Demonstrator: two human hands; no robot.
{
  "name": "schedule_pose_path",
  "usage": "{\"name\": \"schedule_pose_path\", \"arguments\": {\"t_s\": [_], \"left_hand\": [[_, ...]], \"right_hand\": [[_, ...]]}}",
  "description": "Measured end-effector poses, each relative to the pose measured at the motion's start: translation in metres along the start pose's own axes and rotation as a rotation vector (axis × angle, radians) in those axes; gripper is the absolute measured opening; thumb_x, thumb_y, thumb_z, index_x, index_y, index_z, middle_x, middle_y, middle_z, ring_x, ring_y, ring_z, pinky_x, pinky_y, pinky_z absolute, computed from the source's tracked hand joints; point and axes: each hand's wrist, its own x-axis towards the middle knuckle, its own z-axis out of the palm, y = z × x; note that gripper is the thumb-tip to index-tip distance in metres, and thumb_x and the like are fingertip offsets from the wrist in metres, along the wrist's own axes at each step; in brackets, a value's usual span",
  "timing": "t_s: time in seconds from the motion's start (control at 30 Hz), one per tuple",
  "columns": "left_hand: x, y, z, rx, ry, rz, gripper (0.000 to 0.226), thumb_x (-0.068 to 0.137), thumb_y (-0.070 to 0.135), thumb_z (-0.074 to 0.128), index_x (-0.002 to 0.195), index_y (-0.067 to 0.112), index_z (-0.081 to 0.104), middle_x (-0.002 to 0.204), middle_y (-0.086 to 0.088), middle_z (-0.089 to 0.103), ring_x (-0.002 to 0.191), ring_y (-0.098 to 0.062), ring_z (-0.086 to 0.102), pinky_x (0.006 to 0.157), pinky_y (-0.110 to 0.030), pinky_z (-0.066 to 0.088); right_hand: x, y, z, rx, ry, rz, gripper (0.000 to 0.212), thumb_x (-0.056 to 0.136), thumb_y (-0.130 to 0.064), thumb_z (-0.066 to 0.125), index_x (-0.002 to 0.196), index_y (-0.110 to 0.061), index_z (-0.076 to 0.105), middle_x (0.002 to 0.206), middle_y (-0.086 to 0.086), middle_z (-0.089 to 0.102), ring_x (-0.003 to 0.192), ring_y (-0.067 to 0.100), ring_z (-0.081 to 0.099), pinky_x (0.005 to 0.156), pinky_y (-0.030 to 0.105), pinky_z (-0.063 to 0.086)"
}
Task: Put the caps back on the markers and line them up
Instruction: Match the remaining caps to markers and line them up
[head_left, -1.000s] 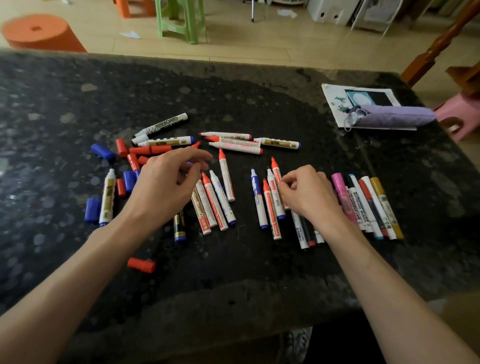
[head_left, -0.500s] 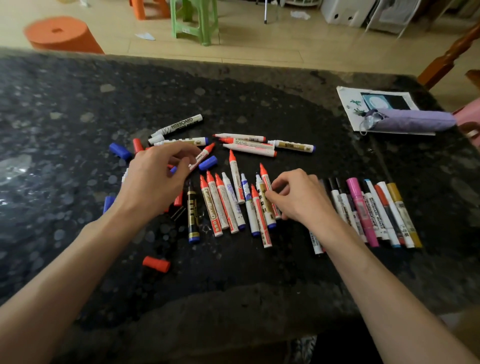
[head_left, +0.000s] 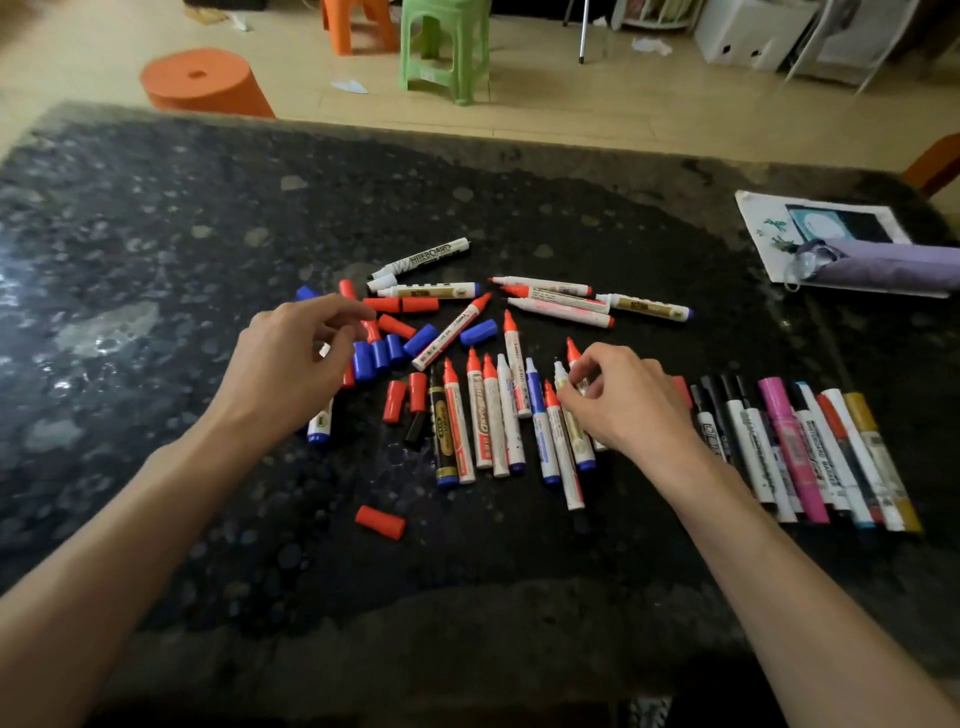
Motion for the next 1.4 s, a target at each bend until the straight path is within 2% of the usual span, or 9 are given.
{"name": "schedule_pose_path", "arguments": {"t_s": [0.13,0.27,0.33,0.5,0.7,0.83,0.97,1.13,1.4], "left_hand": [[-0.004,-0.012,-0.012,0.009,-0.011,-0.046,0.027,0.093,0.012,0.059,0.106,0.028,0.076,0.088,0.014,0.073,0.085,-0.013,0.072,0.091,-0.040,0.056],[-0.007,-0.025,-0.018,0.051,-0.047,-0.062,0.021,0.095,0.020,0.064,0.107,0.032,0.075,0.084,0.023,0.067,0.086,-0.010,0.070,0.086,-0.034,0.055],[-0.007,-0.032,-0.021,0.084,-0.061,-0.067,0.020,0.095,0.023,0.064,0.107,0.036,0.074,0.084,0.026,0.066,0.083,-0.007,0.069,0.082,-0.034,0.055],[-0.004,-0.050,-0.032,0.127,-0.028,-0.122,0.020,0.095,0.022,0.063,0.108,0.033,0.073,0.093,0.014,0.072,0.086,-0.012,0.070,0.083,-0.036,0.054],[-0.003,-0.066,-0.036,0.150,-0.054,-0.131,0.021,0.096,0.023,0.063,0.112,0.034,0.072,0.099,0.012,0.072,0.087,-0.008,0.068,0.084,-0.038,0.057],[-0.002,-0.067,-0.032,0.145,-0.092,-0.130,0.020,0.096,0.024,0.065,0.112,0.033,0.073,0.095,0.015,0.068,0.084,-0.003,0.063,0.081,-0.028,0.051],[-0.003,-0.065,-0.029,0.159,-0.169,-0.150,0.020,0.093,0.041,0.068,0.112,0.035,0.071,0.096,0.018,0.070,0.088,-0.003,0.066,0.083,-0.031,0.053],[-0.006,-0.063,-0.023,0.266,-0.264,-0.160,0.046,0.072,0.076,0.071,0.100,0.040,0.063,0.092,0.022,0.064,0.085,0.000,0.062,0.076,-0.032,0.054],[-0.003,-0.055,-0.013,0.413,-0.264,-0.116,0.044,0.077,0.076,0.063,0.074,0.033,0.055,0.082,0.013,0.055,0.073,-0.003,0.052,0.057,-0.026,0.035]], "right_hand": [[-0.001,-0.013,0.004,0.045,0.005,-0.016,0.021,0.095,-0.042,0.071,0.107,-0.037,0.054,0.100,-0.007,0.068,0.093,0.015,0.067,0.081,0.042,0.059],[-0.007,-0.029,0.005,0.104,-0.003,-0.120,0.014,0.096,-0.040,0.071,0.100,-0.037,0.058,0.089,-0.013,0.063,0.083,0.005,0.063,0.071,0.032,0.055],[-0.016,-0.040,0.005,0.140,-0.039,-0.207,0.010,0.097,-0.039,0.070,0.102,-0.038,0.061,0.087,-0.014,0.062,0.081,0.004,0.062,0.072,0.031,0.056],[-0.033,-0.070,0.018,0.136,-0.104,-0.365,0.014,0.095,-0.044,0.071,0.106,-0.037,0.066,0.088,-0.013,0.064,0.083,0.005,0.064,0.078,0.037,0.060],[-0.036,-0.086,0.026,0.055,-0.123,-0.337,0.020,0.091,-0.049,0.074,0.099,-0.033,0.065,0.084,-0.011,0.061,0.081,0.005,0.061,0.072,0.031,0.056],[-0.037,-0.086,0.027,0.025,-0.141,-0.317,0.019,0.092,-0.049,0.074,0.094,-0.033,0.063,0.082,-0.012,0.060,0.079,0.005,0.060,0.071,0.030,0.055],[-0.035,-0.085,0.027,0.040,-0.139,-0.296,0.017,0.094,-0.050,0.071,0.093,-0.035,0.063,0.082,-0.011,0.063,0.077,0.004,0.061,0.070,0.028,0.055],[-0.031,-0.073,0.023,0.067,-0.107,-0.252,0.014,0.096,-0.047,0.069,0.093,-0.034,0.065,0.078,-0.013,0.064,0.074,0.003,0.062,0.067,0.027,0.055],[-0.027,-0.059,0.020,0.088,-0.110,-0.217,0.010,0.097,-0.046,0.068,0.097,-0.036,0.065,0.080,-0.013,0.066,0.074,0.003,0.064,0.071,0.027,0.058]]}}
